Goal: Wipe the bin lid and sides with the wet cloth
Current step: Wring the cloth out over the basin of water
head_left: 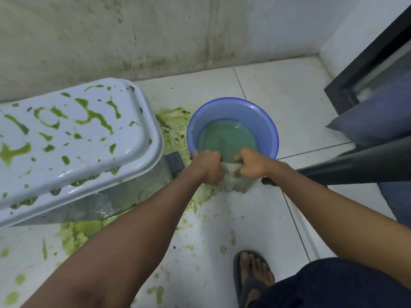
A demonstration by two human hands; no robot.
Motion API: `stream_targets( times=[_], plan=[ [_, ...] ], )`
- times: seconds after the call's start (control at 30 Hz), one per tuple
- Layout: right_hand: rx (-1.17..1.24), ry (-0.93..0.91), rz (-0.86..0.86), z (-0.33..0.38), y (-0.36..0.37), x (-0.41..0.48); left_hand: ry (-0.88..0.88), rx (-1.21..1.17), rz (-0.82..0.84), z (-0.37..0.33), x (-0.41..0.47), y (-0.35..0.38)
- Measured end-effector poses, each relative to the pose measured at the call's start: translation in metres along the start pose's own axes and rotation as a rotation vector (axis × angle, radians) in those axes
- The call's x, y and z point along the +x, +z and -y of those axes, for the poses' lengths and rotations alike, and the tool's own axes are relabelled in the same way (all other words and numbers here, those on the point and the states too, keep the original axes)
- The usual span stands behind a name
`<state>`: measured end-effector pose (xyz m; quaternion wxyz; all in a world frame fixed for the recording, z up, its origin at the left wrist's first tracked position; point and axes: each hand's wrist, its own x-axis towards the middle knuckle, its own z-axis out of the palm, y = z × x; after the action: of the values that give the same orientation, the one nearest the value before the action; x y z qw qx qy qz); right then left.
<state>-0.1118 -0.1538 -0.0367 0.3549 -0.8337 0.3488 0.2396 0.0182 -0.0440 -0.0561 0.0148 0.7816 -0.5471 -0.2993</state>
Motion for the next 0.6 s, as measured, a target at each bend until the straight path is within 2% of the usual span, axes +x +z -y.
stream_targets(
  times=[0.17, 0.33, 0.47, 0.6],
  plan=[
    [-0.003, -0.047, 0.023, 0.017, -0.022, -0.036, 0.069, -0.208, -0.052, -0.012, -0.036, -0.022],
    [0.025, -0.123, -0.001, 0.050, -0.067, -0.084, 0.163, -0.384, -0.279, -0.020, -0.098, -0.064],
    [0.047, -0.273, -0.079, 0.099, -0.110, -0.137, 0.134, -0.427, -0.451, -0.022, -0.155, -0.105],
    [0.072, -0.439, -0.013, 0.152, -0.134, -0.179, 0.121, -0.484, -0.561, -0.015, -0.213, -0.151]
  ],
)
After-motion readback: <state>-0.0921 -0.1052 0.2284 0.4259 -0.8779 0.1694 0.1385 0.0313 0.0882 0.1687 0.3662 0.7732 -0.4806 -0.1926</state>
